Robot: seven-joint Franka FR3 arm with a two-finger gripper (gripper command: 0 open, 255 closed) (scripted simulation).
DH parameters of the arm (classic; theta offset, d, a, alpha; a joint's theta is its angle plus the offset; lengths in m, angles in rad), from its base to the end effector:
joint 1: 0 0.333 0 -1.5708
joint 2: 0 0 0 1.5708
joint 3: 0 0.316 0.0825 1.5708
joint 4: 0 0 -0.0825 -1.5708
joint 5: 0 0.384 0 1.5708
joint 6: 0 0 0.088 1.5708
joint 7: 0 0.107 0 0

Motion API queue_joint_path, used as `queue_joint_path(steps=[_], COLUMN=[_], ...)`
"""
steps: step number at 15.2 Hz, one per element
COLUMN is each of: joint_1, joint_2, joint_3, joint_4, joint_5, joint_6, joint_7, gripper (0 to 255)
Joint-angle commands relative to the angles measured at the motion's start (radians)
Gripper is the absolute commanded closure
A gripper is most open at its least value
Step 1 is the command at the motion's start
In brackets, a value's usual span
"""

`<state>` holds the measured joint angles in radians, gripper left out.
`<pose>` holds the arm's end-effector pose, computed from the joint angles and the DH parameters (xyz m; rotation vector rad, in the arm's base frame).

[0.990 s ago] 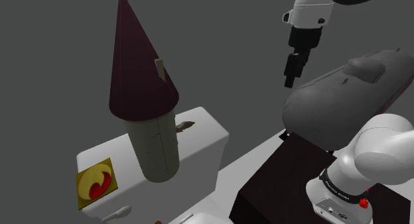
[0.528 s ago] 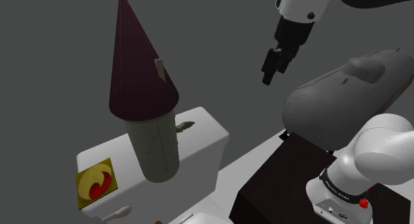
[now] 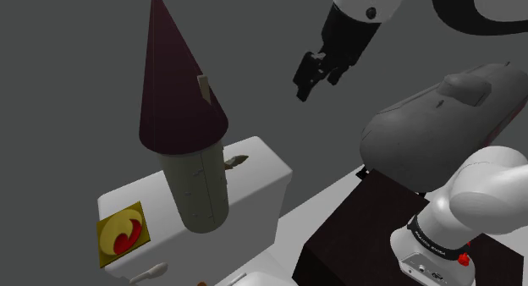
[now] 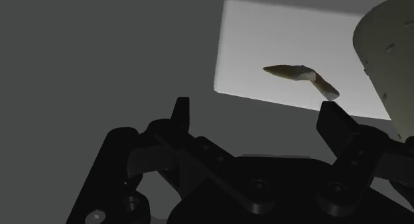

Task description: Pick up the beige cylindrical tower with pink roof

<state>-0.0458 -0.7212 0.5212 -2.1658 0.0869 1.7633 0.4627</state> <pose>0.3007 0.2351 0.6361 2.9739 -0.0971 0.4882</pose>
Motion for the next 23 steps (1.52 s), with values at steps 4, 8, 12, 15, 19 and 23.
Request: queue_joint_path(steps=[4, 8, 12, 15, 19, 23], joint_1=[-0.093, -0.209, -0.383, -0.566, -0.85, -1.011], joint_2=[0.058, 0.108, 0.152, 0.156, 0.075, -0.014], joint_3=[0.179, 0.351, 0.563, 0.752, 0.976, 1.063], joint_4=[0.122, 0.245, 0.398, 0.535, 0.758, 0.913], joint_5=[-0.078, -0.169, -0.274, -0.337, -0.354, -0.331], joint_6=[0.07, 0.094, 0.086, 0.06, 0.009, -0.028], joint_7=[0.19, 0.344, 0.491, 0.577, 0.637, 0.658], gripper=[0, 0, 0, 0, 0, 0])
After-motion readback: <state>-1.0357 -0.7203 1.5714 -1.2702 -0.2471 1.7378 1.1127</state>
